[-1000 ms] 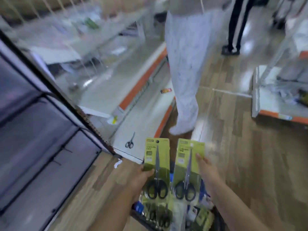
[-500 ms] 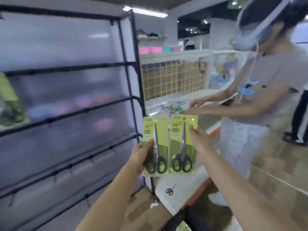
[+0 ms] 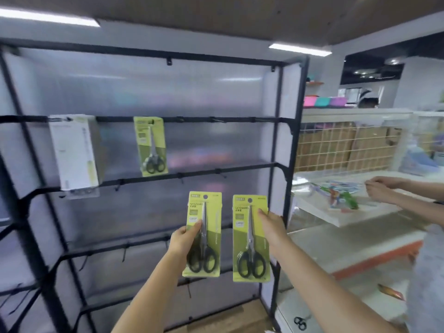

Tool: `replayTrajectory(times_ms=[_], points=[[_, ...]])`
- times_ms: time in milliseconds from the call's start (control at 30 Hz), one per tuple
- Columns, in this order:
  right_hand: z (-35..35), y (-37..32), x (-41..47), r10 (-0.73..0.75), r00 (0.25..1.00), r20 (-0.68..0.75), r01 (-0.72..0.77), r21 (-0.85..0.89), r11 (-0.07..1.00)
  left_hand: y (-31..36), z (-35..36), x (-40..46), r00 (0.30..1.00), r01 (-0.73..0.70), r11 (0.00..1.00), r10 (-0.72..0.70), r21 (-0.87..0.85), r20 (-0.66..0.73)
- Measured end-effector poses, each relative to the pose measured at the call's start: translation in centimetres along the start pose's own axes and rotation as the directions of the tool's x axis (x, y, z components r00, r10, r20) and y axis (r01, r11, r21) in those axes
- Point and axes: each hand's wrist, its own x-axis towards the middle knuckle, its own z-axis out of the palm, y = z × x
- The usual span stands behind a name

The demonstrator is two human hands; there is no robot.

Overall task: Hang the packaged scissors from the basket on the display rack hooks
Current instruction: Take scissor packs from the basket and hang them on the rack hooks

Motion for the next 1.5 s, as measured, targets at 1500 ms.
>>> replayTrajectory(times_ms=[1500], points=[[28.4, -17.7, 10.8, -0.410, 0.907, 0.098, 0.406, 0.052, 0.912, 13.3, -18.5, 15.2, 0.960, -0.232, 0.968, 0.213, -0.095, -0.180]])
